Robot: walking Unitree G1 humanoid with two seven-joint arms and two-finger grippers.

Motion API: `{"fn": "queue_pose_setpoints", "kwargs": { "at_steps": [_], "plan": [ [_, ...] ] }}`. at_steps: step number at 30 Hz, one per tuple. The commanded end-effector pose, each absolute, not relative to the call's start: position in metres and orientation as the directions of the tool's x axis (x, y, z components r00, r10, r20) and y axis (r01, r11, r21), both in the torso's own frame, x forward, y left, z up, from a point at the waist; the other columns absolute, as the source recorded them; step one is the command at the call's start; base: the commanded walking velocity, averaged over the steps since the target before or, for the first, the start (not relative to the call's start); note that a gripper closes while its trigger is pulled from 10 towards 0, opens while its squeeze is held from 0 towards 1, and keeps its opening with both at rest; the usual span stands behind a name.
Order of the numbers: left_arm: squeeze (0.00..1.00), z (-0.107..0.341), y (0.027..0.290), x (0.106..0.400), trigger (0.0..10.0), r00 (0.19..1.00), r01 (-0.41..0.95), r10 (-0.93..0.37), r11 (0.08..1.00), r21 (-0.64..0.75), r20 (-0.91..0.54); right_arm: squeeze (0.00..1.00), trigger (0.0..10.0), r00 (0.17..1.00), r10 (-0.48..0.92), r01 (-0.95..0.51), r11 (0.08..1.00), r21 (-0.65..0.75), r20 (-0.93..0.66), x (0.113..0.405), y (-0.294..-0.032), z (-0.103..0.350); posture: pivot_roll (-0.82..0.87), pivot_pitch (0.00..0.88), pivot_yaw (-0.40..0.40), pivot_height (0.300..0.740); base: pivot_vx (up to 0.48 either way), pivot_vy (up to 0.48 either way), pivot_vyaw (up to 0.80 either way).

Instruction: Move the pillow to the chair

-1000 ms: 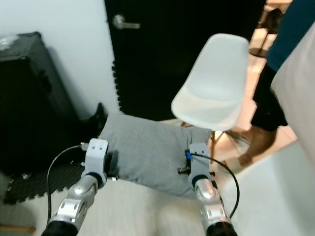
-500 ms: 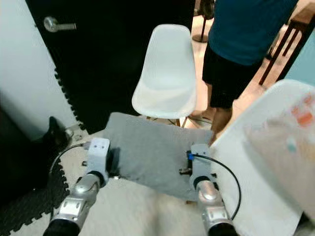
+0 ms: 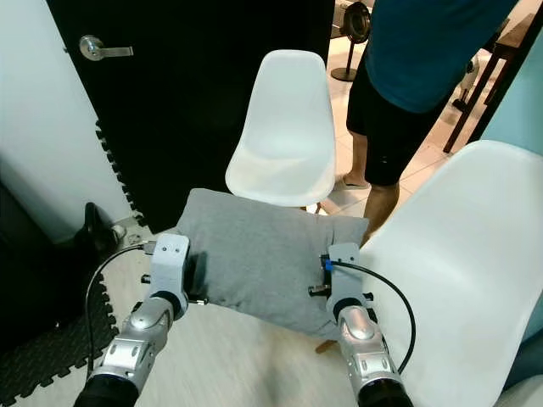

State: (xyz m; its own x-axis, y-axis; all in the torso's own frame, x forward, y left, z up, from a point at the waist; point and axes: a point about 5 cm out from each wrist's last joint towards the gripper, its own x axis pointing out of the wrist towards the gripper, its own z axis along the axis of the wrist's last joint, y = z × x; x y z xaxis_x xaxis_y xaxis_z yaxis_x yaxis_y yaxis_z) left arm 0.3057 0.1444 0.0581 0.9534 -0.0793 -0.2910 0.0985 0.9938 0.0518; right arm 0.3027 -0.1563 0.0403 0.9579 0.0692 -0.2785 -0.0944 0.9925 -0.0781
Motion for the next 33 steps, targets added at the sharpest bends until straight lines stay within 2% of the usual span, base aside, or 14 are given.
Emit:
{"fn": "queue_pose_setpoints", "kwargs": {
  "at_steps": [1, 10, 33],
  "plan": [
    [0.0, 0.0627, 0.1413, 0.3072, 10.0, 0.961, 0.113, -0.097, 0.992, 0.051, -0.257, 0.0, 10.0, 0.96, 0.114, -0.141, 0.986, -0.087, -0.257, 0.3045, -0.1479, 0.0438, -0.03, 0.085, -0.024, 0.74, 0.0, 0.0, 0.0],
    [0.0, 0.0637, 0.1412, 0.3067, 10.0, 0.962, 0.118, -0.103, 0.992, 0.044, -0.251, 0.0, 10.0, 0.959, 0.118, -0.144, 0.986, -0.088, -0.257, 0.3058, -0.1467, 0.0445, -0.03, 0.085, -0.026, 0.74, 0.0, 0.0, 0.0],
    [0.0, 0.0641, 0.1411, 0.3068, 10.0, 0.959, 0.142, -0.127, 0.989, 0.042, -0.254, 0.0, 10.0, 0.962, 0.11, -0.134, 0.988, -0.081, -0.251, 0.3051, -0.1462, 0.0443, -0.02, 0.072, -0.015, 0.74, 0.325, 0.0, 0.0]
  ]
}}
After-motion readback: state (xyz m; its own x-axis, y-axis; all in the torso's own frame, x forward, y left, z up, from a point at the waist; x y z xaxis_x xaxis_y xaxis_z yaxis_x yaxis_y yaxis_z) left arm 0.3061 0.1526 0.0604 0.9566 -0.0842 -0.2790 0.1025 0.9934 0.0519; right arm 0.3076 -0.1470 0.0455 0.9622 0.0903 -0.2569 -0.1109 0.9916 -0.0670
